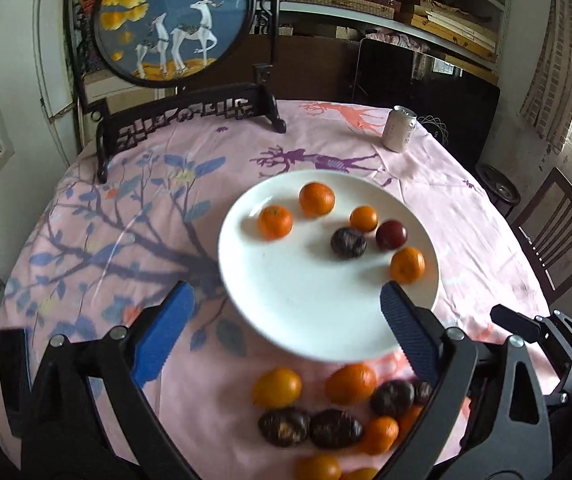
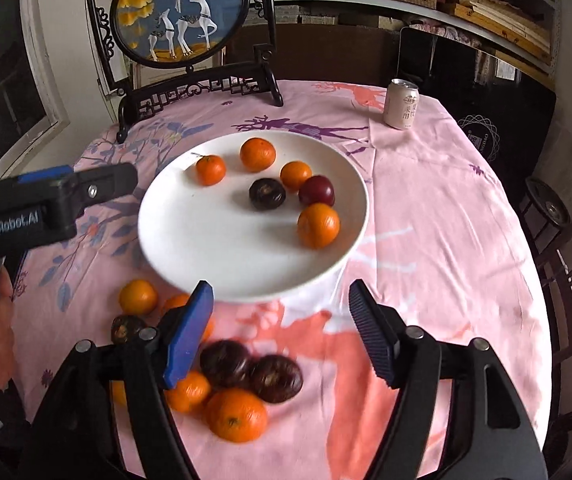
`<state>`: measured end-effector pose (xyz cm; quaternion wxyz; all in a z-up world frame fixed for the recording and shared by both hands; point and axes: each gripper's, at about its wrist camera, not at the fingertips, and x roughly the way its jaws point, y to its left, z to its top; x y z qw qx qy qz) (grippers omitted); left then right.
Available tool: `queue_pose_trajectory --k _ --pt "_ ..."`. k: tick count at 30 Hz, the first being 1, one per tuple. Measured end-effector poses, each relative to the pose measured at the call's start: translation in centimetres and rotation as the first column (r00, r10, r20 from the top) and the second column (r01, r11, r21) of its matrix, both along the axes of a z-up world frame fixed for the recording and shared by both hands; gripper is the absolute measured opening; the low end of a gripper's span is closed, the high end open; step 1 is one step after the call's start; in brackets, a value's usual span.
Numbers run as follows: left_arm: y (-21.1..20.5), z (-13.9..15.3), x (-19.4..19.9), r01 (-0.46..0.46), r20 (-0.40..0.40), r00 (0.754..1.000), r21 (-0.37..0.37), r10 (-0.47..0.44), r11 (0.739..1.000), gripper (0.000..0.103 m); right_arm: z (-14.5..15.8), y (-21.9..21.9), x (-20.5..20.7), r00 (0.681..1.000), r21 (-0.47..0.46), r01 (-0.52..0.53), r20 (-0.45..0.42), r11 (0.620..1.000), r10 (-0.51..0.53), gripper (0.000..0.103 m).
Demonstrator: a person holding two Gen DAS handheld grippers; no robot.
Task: Organize fruits
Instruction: 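Carry both fruits over the plate and open both tools to release, then move both open tools back to the fruit pile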
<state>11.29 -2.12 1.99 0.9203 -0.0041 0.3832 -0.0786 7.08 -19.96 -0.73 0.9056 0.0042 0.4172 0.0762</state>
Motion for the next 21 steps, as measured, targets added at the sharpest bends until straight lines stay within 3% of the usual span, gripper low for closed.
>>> queue_pose_trajectory --k 4,7,15,21 --pt "1.4 -2.8 -4.8 -0.032 -0.026 0.999 -0.003 0.032 0.999 0.096 -0.5 0.9 -3.1 1.000 0.045 -0.010 -0.023 0.999 0.011 0.071" --pt "2.0 -4.1 -6.6 -0.036 -0.046 0.998 0.015 0.037 0.999 0.096 -0.4 1.6 -4.0 1.000 0.029 -0.010 -0.024 1.000 0.011 0.071" --pt "3.6 -4.8 -7.9 -0.079 -0.067 0.995 -0.001 0.079 0.997 0.096 -0.2 1.7 -5.0 1.000 0.034 0.000 -0.019 0.999 0.001 0.071" --pt "3.9 -5.6 -9.2 -0.078 -0.063 0.995 0.029 0.080 0.996 0.096 -1.8 1.5 -7.4 0.999 0.007 -0.038 -0.038 0.999 0.038 0.071"
